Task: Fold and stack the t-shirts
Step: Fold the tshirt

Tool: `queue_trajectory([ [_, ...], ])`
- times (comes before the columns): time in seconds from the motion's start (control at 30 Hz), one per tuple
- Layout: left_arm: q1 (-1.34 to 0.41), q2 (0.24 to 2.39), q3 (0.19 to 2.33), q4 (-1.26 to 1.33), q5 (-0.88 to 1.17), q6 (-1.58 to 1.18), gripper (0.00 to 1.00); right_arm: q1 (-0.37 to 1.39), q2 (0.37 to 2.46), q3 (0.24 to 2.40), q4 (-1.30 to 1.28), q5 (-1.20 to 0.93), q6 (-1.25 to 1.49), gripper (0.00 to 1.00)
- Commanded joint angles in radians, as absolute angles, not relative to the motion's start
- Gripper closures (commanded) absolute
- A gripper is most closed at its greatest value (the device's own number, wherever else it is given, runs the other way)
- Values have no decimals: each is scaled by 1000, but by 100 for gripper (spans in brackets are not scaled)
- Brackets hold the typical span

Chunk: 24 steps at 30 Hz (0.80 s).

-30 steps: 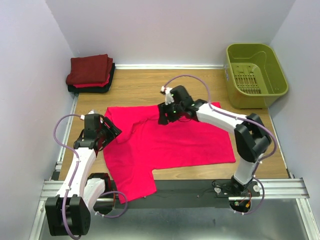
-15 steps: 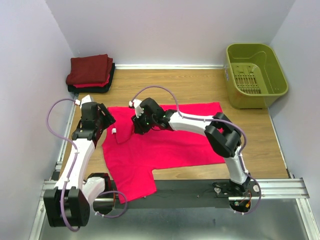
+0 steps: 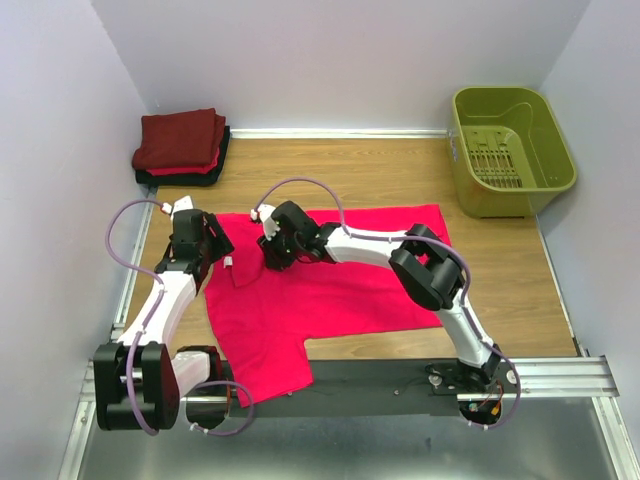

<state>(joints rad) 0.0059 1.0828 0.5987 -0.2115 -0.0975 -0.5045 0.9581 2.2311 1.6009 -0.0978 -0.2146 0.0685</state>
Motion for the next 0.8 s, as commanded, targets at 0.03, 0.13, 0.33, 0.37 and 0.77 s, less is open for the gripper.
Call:
queue_trajectory([
  [0.03, 3, 1133, 595, -144, -118, -489, 27, 976, 2261, 1658, -77, -186, 43, 61],
  [0.13, 3, 1144, 604, -150, -129, -485, 27, 979, 2269, 1666, -78, -181, 44, 60],
  [0.33, 3, 1135, 603, -146, -140, -480, 27, 982, 2298, 1686, -81, -166, 54, 60],
  [0.37, 3, 1138, 603, -146, -141, -480, 27, 982, 2302, 1686, -81, -166, 55, 60],
  [0.77, 3, 1147, 606, -144, -133, -477, 27, 988, 2298, 1667, -94, -173, 45, 61],
])
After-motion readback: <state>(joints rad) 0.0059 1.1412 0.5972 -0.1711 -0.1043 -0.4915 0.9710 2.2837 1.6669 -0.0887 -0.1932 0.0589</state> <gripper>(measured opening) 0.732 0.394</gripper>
